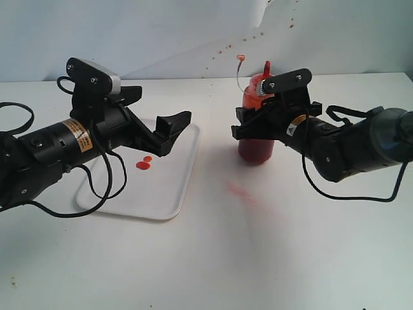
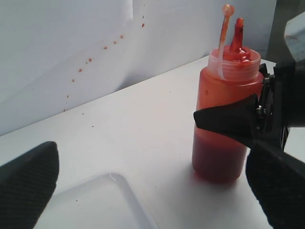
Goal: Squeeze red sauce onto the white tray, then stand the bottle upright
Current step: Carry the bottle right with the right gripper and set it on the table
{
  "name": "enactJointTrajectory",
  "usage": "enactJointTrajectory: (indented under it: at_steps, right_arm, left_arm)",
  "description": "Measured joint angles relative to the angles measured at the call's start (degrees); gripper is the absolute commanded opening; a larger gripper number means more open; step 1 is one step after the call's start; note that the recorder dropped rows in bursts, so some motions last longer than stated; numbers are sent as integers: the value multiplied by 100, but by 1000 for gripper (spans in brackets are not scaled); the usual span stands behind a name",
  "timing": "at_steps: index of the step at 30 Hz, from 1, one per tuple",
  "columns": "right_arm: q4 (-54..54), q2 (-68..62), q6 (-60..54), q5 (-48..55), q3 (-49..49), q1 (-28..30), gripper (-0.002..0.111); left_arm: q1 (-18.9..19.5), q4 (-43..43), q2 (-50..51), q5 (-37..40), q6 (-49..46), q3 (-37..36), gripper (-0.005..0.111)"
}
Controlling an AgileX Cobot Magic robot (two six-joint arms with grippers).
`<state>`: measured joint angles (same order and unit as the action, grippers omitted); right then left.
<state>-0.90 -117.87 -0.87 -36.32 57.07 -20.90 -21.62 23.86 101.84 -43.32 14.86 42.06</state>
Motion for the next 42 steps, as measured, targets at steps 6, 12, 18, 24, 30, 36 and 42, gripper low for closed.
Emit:
enactJointTrajectory:
  at_steps: [6, 12, 18, 24, 30, 36, 42]
  right_arm:
    - [90, 0, -187, -232, 0, 0, 0]
    - [846, -8, -479, -455, 0, 0, 0]
    - [1018, -101, -515, -493, 0, 23, 0]
    - [1026, -241, -515, -515, 0, 23, 0]
    - [1026, -241, -523, -551, 0, 23, 2]
    - [681, -241, -677, -551, 0, 23, 47]
    - [525, -241, -756, -660, 12, 23, 105]
  left_arm:
    - [0, 0, 0, 0, 0, 0, 104]
    - [0, 0, 0, 0, -10, 0, 104]
    - [0, -13, 0, 0, -10, 0, 104]
    - [0, -13, 0, 0, -10, 0, 104]
    - [0, -25, 0, 0, -10, 0, 104]
    - [0, -25, 0, 0, -10, 0, 104]
    - [0, -35, 0, 0, -10, 0, 104]
